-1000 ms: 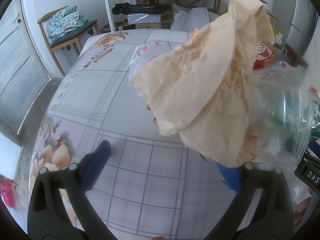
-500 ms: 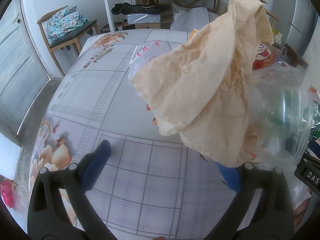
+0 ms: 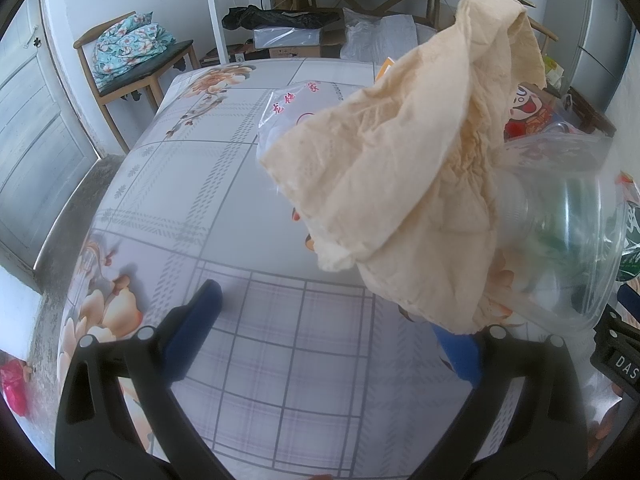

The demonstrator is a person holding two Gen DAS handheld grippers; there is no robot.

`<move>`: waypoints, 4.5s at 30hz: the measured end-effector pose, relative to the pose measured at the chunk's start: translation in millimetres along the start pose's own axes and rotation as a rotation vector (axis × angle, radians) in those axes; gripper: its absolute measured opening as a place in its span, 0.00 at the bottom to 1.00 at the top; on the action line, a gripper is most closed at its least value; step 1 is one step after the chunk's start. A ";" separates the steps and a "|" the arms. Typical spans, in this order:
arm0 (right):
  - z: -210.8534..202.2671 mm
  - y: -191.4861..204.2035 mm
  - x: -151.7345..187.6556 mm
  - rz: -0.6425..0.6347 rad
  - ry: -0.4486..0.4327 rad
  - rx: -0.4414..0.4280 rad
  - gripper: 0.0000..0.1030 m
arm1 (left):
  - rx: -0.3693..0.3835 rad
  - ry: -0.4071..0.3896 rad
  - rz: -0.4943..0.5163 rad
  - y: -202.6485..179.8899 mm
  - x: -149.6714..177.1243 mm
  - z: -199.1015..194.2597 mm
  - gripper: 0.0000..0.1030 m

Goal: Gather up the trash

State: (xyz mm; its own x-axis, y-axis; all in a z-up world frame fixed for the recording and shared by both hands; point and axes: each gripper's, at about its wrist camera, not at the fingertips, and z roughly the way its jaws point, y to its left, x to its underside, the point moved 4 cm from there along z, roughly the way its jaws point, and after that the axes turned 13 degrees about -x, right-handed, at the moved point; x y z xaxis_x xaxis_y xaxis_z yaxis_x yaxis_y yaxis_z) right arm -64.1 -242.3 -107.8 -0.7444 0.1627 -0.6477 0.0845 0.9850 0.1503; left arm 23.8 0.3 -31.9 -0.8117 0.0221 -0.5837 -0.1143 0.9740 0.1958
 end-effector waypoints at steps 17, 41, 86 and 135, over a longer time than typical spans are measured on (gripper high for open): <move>-10.4 1.3 13.2 0.009 0.003 0.005 0.94 | 0.049 -0.013 0.068 -8.4 17.0 -17.3 0.93; -19.4 -25.8 10.0 0.084 -0.009 0.053 0.94 | 0.100 -0.024 0.132 -9.0 24.9 -27.1 0.93; -10.2 -26.4 11.9 0.074 -0.018 0.059 0.94 | 0.102 -0.027 0.129 -9.2 26.1 -26.5 0.93; -10.1 -26.1 11.8 0.074 -0.017 0.058 0.94 | 0.104 -0.029 0.128 -9.2 27.0 -26.5 0.93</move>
State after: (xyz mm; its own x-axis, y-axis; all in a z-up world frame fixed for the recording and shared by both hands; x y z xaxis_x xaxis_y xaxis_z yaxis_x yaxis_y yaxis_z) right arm -81.8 -266.7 -111.8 -0.7230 0.2361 -0.6492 0.1780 0.9717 0.1551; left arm -12.3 -14.0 -28.6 -0.7986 0.1526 -0.5822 0.0500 0.9808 0.1885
